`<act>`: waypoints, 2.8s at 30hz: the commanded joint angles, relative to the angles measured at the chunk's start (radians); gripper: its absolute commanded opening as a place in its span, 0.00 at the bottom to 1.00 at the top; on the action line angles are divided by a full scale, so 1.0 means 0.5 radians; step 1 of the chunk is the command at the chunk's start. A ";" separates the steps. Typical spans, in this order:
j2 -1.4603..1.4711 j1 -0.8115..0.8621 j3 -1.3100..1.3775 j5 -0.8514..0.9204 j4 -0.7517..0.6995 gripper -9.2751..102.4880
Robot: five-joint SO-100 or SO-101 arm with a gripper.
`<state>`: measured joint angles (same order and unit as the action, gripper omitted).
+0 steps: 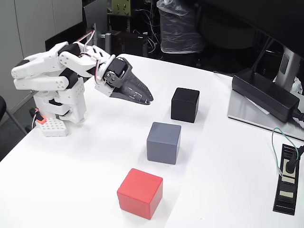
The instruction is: Stack the three blocks in an ordered color.
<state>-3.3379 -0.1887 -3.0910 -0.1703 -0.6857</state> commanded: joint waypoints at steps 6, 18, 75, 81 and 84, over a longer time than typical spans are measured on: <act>0.003 0.000 0.012 0.009 -0.009 0.12; 0.003 0.021 0.034 0.175 -0.012 0.33; 3.249 0.307 2.810 0.834 -1.503 0.39; 3.405 0.310 2.795 0.844 -1.371 0.39; 3.476 0.313 2.783 0.841 -1.252 0.39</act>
<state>-1.6045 -0.0383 -1.7227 0.2454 -1.3545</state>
